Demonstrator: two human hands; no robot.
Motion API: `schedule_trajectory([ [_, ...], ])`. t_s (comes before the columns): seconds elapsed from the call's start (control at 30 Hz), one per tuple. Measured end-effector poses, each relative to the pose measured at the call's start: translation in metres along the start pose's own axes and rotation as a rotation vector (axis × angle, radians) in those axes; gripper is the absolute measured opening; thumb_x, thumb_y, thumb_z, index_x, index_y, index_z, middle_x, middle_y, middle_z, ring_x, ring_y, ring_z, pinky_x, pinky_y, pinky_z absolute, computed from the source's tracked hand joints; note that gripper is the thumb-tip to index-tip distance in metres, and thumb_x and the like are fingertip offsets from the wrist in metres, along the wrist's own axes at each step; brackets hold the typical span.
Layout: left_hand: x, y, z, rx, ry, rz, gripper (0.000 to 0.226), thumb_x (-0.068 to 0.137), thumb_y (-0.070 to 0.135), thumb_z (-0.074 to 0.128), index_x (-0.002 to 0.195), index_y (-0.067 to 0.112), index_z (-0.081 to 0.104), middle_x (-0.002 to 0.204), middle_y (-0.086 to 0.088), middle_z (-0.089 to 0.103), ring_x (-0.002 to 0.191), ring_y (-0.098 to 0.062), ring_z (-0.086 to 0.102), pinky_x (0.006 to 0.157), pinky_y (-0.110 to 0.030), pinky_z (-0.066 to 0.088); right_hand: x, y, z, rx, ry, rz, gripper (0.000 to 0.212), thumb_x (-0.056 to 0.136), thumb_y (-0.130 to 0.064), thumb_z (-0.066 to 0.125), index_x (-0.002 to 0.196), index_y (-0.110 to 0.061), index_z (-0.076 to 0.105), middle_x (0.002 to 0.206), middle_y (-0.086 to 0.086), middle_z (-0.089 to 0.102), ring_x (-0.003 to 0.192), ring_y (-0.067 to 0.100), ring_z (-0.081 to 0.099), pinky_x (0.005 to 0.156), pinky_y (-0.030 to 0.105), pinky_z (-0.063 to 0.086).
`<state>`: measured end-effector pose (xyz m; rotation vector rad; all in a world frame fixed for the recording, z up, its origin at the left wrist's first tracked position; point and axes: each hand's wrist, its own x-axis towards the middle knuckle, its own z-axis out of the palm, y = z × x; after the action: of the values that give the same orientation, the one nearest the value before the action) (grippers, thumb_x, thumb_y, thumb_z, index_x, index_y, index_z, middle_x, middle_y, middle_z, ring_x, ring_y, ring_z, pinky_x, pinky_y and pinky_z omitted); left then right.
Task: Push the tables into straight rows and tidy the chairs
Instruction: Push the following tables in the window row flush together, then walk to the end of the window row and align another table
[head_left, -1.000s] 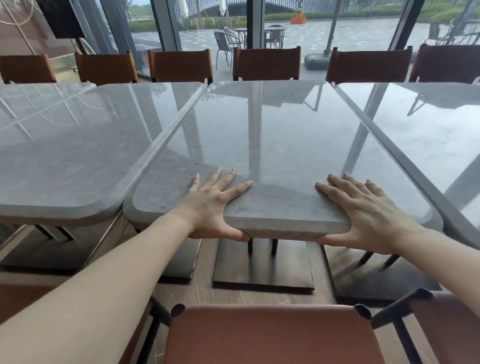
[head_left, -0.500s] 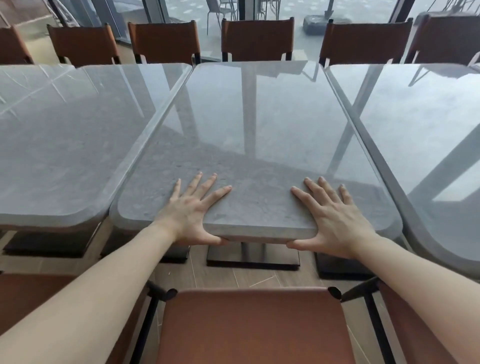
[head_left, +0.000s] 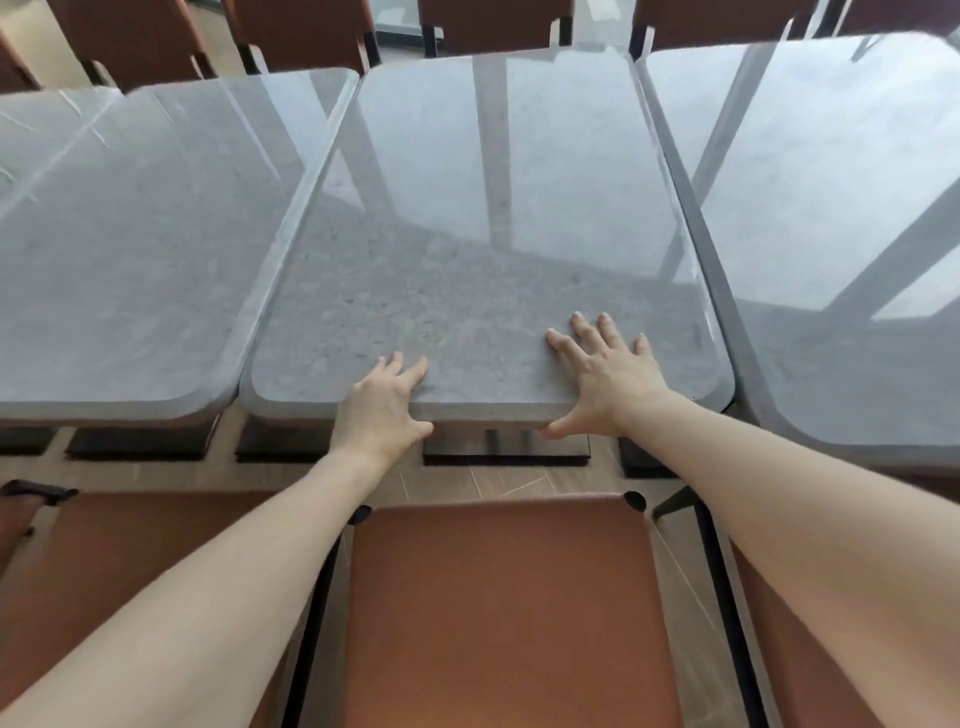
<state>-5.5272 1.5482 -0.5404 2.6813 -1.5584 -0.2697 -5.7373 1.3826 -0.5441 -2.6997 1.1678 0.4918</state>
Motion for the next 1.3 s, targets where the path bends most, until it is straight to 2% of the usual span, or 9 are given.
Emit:
schedule_trajectory([
  [0.13,-0.058,0.009,-0.011,-0.43,0.055,-0.14,0.011,0.088,0.026,0.076,0.098,0.028,0.077,0.1,0.01,0.077,0.097,-0.009,0.071,0.087,-0.03,0.057,0.001,-0.029,-0.01,-0.012,-0.065,0.16,0.111,0.081,-0.047,0.078,0.159,-0.027,0.002,0.168,0.007,0.004,0.153,0.038,0.009,0.105,0.052,0.042],
  [0.23,-0.104,0.008,-0.047,-0.645,0.061,-0.149,0.012,0.09,0.018,0.074,0.087,0.029,0.078,0.086,0.02,0.075,0.088,0.008,0.067,0.08,-0.008,0.049,-0.005,-0.044,-0.032,0.015,-0.081,0.164,0.067,0.096,-0.021,0.063,0.154,-0.014,0.032,0.151,0.012,0.043,0.137,0.037,0.045,0.09,0.041,0.052],
  [0.3,-0.119,0.011,-0.078,-0.764,0.174,-0.151,0.013,0.089,0.016,0.075,0.085,0.028,0.078,0.084,0.02,0.075,0.088,0.006,0.068,0.08,-0.006,0.047,-0.017,-0.039,-0.046,0.113,-0.109,0.087,0.051,0.089,-0.034,0.07,0.134,-0.014,0.057,0.128,0.006,0.062,0.117,0.028,0.061,0.081,0.036,0.053],
  [0.4,-0.144,0.014,-0.136,-0.893,0.326,-0.152,0.013,0.089,0.012,0.075,0.087,0.024,0.078,0.084,0.015,0.077,0.088,-0.002,0.072,0.082,-0.012,0.052,-0.068,-0.041,-0.066,0.591,-0.069,0.026,0.061,0.085,-0.041,0.073,0.14,-0.019,0.055,0.138,0.002,0.06,0.125,0.024,0.058,0.101,0.038,0.049],
  [0.57,-0.2,0.043,-0.211,-1.15,0.397,-0.082,0.014,0.09,0.007,0.072,0.089,0.02,0.076,0.088,0.006,0.078,0.09,-0.01,0.074,0.083,-0.016,0.054,-0.212,-0.06,-0.104,1.239,0.324,-0.019,0.037,0.091,-0.019,0.072,0.125,-0.031,0.064,0.124,-0.021,0.066,0.111,-0.003,0.064,0.09,0.021,0.051],
  [0.7,-0.254,0.075,-0.246,-1.265,0.332,0.051,0.014,0.088,0.01,0.076,0.098,0.019,0.073,0.097,0.005,0.077,0.097,-0.011,0.072,0.085,-0.016,0.053,-0.316,-0.076,-0.13,1.513,0.456,0.022,0.037,0.091,-0.006,0.069,0.119,-0.029,0.067,0.118,-0.019,0.071,0.108,-0.001,0.067,0.09,0.025,0.051],
  [0.87,-0.318,0.087,-0.258,-1.191,0.22,0.315,0.038,0.079,0.039,0.074,0.115,0.029,0.067,0.116,0.011,0.071,0.116,-0.014,0.066,0.093,-0.02,0.052,-0.397,-0.1,-0.146,1.528,0.506,-0.023,0.039,0.092,-0.006,0.069,0.123,-0.03,0.064,0.123,-0.018,0.069,0.112,0.006,0.068,0.096,0.035,0.053],
  [1.07,-0.371,0.073,-0.268,-1.238,0.118,0.468,0.053,0.08,0.045,0.068,0.13,0.033,0.057,0.137,0.017,0.06,0.131,-0.01,0.056,0.102,-0.034,0.048,-0.482,-0.124,-0.163,1.459,0.696,0.004,0.044,0.09,-0.019,0.066,0.131,-0.032,0.06,0.131,-0.016,0.064,0.122,0.003,0.061,0.094,0.018,0.052],
  [1.3,-0.408,0.067,-0.282,-1.258,0.01,0.646,0.054,0.083,0.047,0.063,0.135,0.033,0.054,0.139,0.022,0.058,0.129,-0.005,0.057,0.104,-0.036,0.047,-0.541,-0.163,-0.168,1.412,0.835,0.061,0.04,0.092,-0.021,0.065,0.129,-0.034,0.059,0.133,-0.015,0.064,0.123,0.006,0.061,0.101,0.033,0.052],
])
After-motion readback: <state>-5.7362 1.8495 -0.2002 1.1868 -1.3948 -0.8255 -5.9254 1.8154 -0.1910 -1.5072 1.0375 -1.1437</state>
